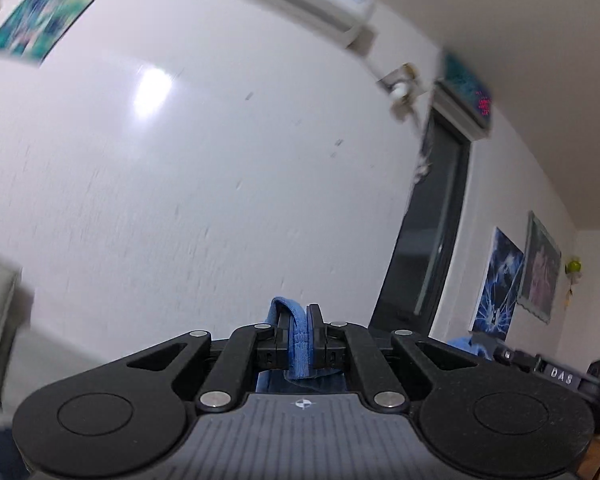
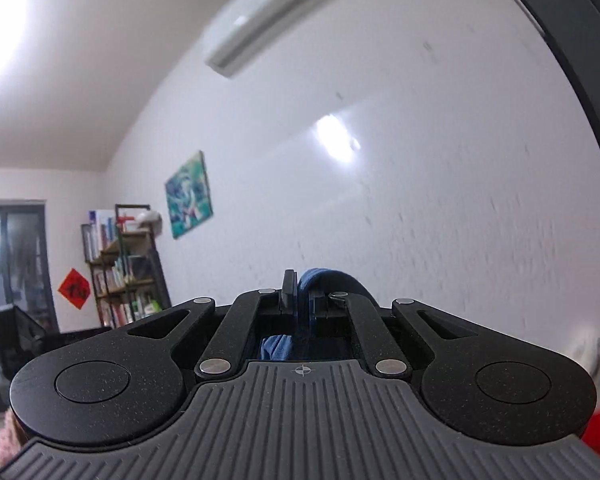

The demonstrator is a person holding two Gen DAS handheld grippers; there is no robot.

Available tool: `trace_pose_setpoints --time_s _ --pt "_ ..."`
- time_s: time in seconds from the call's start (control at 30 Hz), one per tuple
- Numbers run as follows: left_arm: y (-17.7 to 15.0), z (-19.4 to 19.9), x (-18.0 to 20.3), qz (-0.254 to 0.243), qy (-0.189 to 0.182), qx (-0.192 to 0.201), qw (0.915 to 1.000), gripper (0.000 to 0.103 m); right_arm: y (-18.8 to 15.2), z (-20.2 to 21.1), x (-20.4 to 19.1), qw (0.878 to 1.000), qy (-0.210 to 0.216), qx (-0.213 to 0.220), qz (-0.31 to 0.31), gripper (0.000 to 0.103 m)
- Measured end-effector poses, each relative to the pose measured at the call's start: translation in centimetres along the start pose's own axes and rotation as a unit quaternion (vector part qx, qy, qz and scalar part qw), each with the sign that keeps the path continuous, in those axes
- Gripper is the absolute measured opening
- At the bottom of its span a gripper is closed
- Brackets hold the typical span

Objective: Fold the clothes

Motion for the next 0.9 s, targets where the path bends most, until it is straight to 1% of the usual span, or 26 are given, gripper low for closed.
trace_pose_setpoints --time_s 0.03,0.07,0.13,0.17,0.2,0.23,0.27,0.3,0.33,0.37,0.4,0.43,0.47,0.5,0.53,0.57,0.6,0.63,0.67,0.7,0.73,0.77,0.8,0.83,0.87,0.9 --pt "-0.3 -0.7 0.0 -0.002 0.007 -0.008 0.9999 0.004 0.6 -0.2 -0.2 1.0 -0.003 0.001 0.011 0.004" --pt "-1.2 -2.1 -0.4 0.001 0.017 -0.03 0.9994 0.004 0.6 -1.0 0.1 1.0 -0.006 -0.008 0.014 0.004" --pt "-4.3 -6.1 -2.0 0.011 0.042 -0.092 0.9948 0.004 -1.6 -3.4 2.4 0.998 -0.02 -0.053 -0.016 0.004" --pt "-6.4 -8.5 -3.2 0.018 0.055 -0.128 0.99 0.004 -2.8 -4.7 3.6 0.996 -0.028 -0.076 -0.032 0.004" --pt "-8.6 -11.0 -4.4 0.028 0.07 -0.162 0.9839 0.004 -5.6 -7.1 5.9 0.99 -0.047 -0.117 -0.059 0.004" --pt "-10.8 -13.4 -5.7 0.039 0.085 -0.194 0.9765 0.004 -8.3 -9.4 8.1 0.982 -0.065 -0.156 -0.085 0.004" --pt "-12.9 -16.0 -7.1 0.048 0.104 -0.221 0.9685 0.004 -10.3 -11.3 9.5 0.975 -0.08 -0.18 -0.1 0.004" --pt "-15.0 -18.7 -8.6 0.058 0.124 -0.245 0.9599 0.004 -13.3 -13.6 12.6 0.965 -0.103 -0.209 -0.12 0.004" --pt "-16.2 -21.8 -9.9 0.053 0.145 -0.253 0.9549 0.004 -14.9 -14.7 14.2 0.961 -0.113 -0.219 -0.126 0.004" --pt "-17.0 -25.0 -10.9 0.042 0.166 -0.254 0.9517 0.004 -16.5 -17.1 16.9 0.954 -0.135 -0.233 -0.131 0.003" --pt "-16.2 -27.4 -11.3 0.037 0.176 -0.242 0.9535 0.004 -17.9 -19.5 19.5 0.948 -0.155 -0.245 -0.135 0.003" --pt "-14.5 -29.3 -11.4 0.036 0.18 -0.222 0.9577 0.004 -16.8 -22.1 21.5 0.949 -0.169 -0.234 -0.127 0.003" --pt "-11.5 -30.9 -10.9 0.031 0.176 -0.183 0.9668 0.004 -15.6 -24.7 23.3 0.951 -0.181 -0.222 -0.118 0.003" --pt "-8.5 -31.4 -10.0 0.025 0.168 -0.146 0.9745 0.004 -11.7 -26.9 23.4 0.963 -0.173 -0.183 -0.094 0.003" --pt "-4.2 -31.5 -8.4 0.009 0.155 -0.088 0.9839 0.004 -9.7 -28.3 22.4 0.968 -0.169 -0.166 -0.08 0.003" --pt "-0.6 -31.3 -6.9 -0.008 0.145 -0.038 0.9887 0.004 -5.9 -28.9 21.2 0.979 -0.156 -0.124 -0.046 0.003" --pt "1.3 -30.9 -6.0 -0.019 0.141 -0.012 0.9897 0.004 -2.1 -29.5 19.9 0.986 -0.142 -0.081 -0.012 0.003" --pt "3.2 -30.3 -5.0 -0.033 0.14 0.014 0.9895 0.004 1.3 -29.5 18.2 0.991 -0.13 -0.039 0.02 0.003" --pt "4.4 -29.7 -4.3 -0.043 0.138 0.031 0.989 0.004 4.4 -29.0 16.4 0.991 -0.121 -0.001 0.05 0.003" --pt "5.0 -29.2 -3.9 -0.051 0.136 0.04 0.9887 0.004 5.5 -28.7 15.5 0.991 -0.119 0.01 0.061 0.003" --pt "4.8 -28.4 -3.7 -0.056 0.135 0.038 0.9885 0.004 6.7 -27.9 14.7 0.99 -0.117 0.02 0.073 0.003" --pt "3.7 -27.8 -3.9 -0.057 0.137 0.024 0.9887 0.004 6.5 -27.2 14.4 0.991 -0.114 0.018 0.074 0.003" --pt "1.4 -27.9 -5.0 -0.057 0.139 0.002 0.9886 0.004 6.3 -26.6 14.1 0.991 -0.111 0.015 0.074 0.003" --pt "-0.8 -28.0 -6.0 -0.056 0.143 -0.019 0.9879 0.004 4.7 -25.9 14.3 0.991 -0.114 -0.001 0.065 0.003" --pt "-3.4 -28.2 -7.1 -0.057 0.149 -0.043 0.9863 0.004 1.2 -25.0 14.9 0.99 -0.122 -0.041 0.049 0.003" --pt "-6.1 -28.5 -8.3 -0.058 0.155 -0.069 0.9838 0.004 -1.4 -24.6 15.7 0.989 -0.127 -0.065 0.039 0.003"
Point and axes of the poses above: each gripper's, at about its wrist camera, not at the fingertips, and z roughly against the way its jaws point, x to its right, y to its top, the point moved 6 cm from there along -z, roughly the way its jaws point, and after that the axes turned 6 degrees about y, right-handed, at the moved point
